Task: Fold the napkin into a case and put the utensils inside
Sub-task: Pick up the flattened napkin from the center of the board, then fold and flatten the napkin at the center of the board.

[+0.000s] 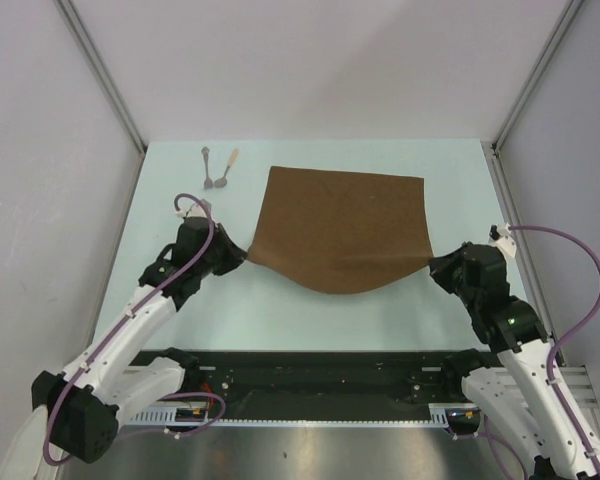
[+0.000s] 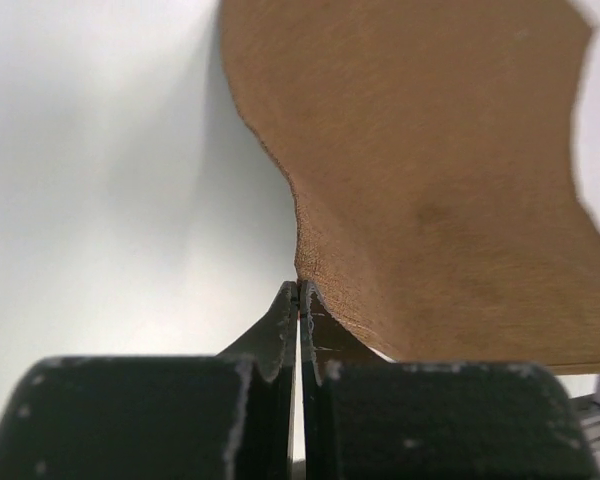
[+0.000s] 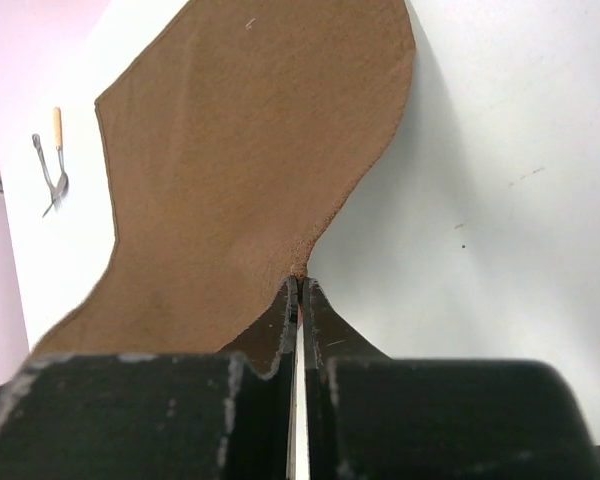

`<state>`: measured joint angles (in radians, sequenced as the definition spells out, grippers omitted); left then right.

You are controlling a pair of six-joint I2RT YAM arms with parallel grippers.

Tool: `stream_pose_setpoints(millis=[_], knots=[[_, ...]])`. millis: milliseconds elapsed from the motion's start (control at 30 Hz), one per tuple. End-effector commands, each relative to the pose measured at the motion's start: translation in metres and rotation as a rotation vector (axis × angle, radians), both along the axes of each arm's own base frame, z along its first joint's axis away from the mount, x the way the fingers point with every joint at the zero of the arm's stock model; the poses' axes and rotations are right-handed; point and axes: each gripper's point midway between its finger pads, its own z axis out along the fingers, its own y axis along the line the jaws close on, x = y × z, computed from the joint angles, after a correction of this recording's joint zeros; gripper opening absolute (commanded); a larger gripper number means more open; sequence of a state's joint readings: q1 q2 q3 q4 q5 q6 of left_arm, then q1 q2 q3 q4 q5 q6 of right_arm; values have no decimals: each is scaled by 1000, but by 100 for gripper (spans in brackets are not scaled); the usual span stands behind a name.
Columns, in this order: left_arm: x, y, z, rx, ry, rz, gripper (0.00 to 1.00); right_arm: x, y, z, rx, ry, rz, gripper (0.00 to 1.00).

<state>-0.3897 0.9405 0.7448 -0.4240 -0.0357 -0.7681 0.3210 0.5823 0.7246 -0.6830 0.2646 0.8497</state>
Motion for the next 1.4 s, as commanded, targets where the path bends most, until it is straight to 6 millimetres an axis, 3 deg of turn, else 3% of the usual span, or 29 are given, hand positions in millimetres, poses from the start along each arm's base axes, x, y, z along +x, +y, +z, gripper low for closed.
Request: stream_pose_setpoints(millis=[0, 267, 467, 533, 567, 767, 867, 1233, 1367], knots=[[-26, 17, -45, 87, 190, 34, 0, -5, -1, -5, -2, 2, 9, 0], [-69, 29, -126, 129, 410, 61, 0, -15, 9, -42, 37, 85, 41, 0], [-85, 33, -156, 170, 539, 54, 0, -17, 12, -56, 47, 118, 57, 0], [-87, 31, -159, 168, 550, 49, 4, -17, 13, -58, 46, 124, 58, 0], [-89, 31, -161, 165, 557, 49, 14, -17, 13, -60, 44, 129, 58, 0], [-85, 33, -152, 203, 530, 65, 38, -17, 15, -65, 53, 136, 68, 0], [-86, 31, -150, 215, 536, 68, 45, -18, 17, -68, 58, 142, 70, 0], [-98, 27, -169, 314, 638, 77, 47, -18, 16, -66, 59, 130, 71, 0], [-103, 24, -181, 295, 670, 70, 35, -20, 15, -64, 61, 123, 67, 0]])
